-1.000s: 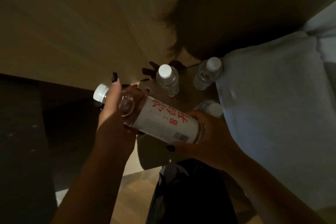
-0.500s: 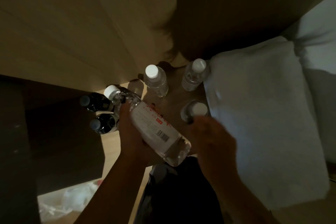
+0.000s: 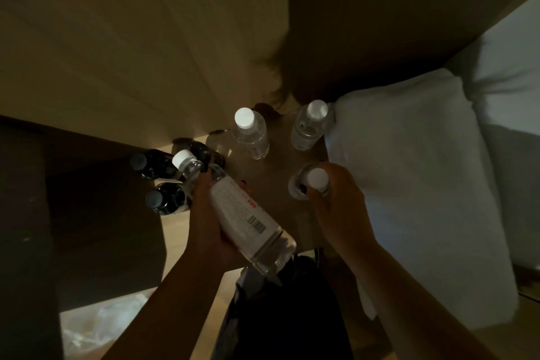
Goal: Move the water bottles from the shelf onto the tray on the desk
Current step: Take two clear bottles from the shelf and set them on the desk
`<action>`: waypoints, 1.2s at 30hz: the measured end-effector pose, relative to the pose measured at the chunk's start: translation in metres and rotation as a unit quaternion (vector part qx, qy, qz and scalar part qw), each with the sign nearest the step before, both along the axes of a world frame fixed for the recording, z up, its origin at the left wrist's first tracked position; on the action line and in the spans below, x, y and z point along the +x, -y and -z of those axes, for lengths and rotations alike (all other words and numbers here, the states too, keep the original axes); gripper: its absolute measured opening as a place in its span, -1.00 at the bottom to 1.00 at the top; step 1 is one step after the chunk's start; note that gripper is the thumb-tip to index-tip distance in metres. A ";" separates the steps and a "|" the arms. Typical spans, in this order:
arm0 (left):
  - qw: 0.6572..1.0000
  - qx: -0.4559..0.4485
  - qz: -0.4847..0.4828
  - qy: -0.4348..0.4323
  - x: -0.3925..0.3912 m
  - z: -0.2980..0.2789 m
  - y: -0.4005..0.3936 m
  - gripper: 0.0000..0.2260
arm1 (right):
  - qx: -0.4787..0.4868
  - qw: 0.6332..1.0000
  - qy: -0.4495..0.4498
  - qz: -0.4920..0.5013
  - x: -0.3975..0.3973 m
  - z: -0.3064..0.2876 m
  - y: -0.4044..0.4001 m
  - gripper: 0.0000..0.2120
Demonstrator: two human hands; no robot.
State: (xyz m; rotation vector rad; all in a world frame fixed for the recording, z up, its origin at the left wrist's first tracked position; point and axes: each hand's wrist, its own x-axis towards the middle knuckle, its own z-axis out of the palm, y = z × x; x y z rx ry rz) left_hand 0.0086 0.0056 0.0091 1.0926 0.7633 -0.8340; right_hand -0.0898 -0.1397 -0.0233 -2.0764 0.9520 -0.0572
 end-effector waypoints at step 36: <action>0.967 -0.252 -0.017 -0.014 -0.023 -0.259 -0.015 -0.55 | -0.090 0.959 0.262 -0.066 0.005 -0.393 -0.010 -0.72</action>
